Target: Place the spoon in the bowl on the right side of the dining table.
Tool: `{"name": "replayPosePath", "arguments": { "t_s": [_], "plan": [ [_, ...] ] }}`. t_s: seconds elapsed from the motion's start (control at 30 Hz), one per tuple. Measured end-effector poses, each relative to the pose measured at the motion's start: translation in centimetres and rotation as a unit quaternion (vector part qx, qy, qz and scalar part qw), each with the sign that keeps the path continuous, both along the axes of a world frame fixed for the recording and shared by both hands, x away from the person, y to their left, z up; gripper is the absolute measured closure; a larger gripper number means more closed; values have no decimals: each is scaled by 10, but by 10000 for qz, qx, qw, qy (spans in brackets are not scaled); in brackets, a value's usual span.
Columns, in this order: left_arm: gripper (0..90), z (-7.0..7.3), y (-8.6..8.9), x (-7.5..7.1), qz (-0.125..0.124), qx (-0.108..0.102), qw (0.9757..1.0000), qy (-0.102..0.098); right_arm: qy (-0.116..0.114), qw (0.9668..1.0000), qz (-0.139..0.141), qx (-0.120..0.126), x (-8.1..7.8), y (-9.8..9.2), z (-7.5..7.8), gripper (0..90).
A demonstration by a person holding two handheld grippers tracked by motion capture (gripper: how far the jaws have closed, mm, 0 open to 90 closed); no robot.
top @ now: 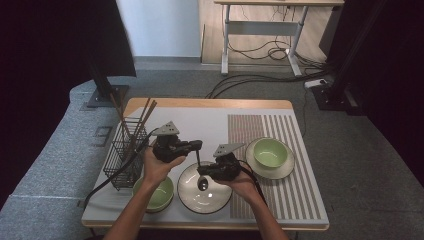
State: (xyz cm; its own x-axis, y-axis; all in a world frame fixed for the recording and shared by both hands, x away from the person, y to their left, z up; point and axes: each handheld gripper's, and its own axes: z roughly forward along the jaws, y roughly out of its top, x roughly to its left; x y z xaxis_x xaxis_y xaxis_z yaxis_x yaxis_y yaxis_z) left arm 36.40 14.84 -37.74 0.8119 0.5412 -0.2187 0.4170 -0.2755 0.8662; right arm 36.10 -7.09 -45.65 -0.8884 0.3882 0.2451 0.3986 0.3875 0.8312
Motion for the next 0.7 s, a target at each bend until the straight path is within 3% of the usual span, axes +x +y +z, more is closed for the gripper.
{"name": "replayPosePath", "arguments": {
  "t_s": [0.43, 0.7],
  "plan": [
    [793, -1, 2, 0, -64, 8, 9999, 94, -15, 9999, -110, -26, 1, -2, -1, 899],
    [702, 8, 12, -8, 29, -26, 10000, -77, -63, 9995, -291, 41, 2, -12, 1, 900]
  ]
}}
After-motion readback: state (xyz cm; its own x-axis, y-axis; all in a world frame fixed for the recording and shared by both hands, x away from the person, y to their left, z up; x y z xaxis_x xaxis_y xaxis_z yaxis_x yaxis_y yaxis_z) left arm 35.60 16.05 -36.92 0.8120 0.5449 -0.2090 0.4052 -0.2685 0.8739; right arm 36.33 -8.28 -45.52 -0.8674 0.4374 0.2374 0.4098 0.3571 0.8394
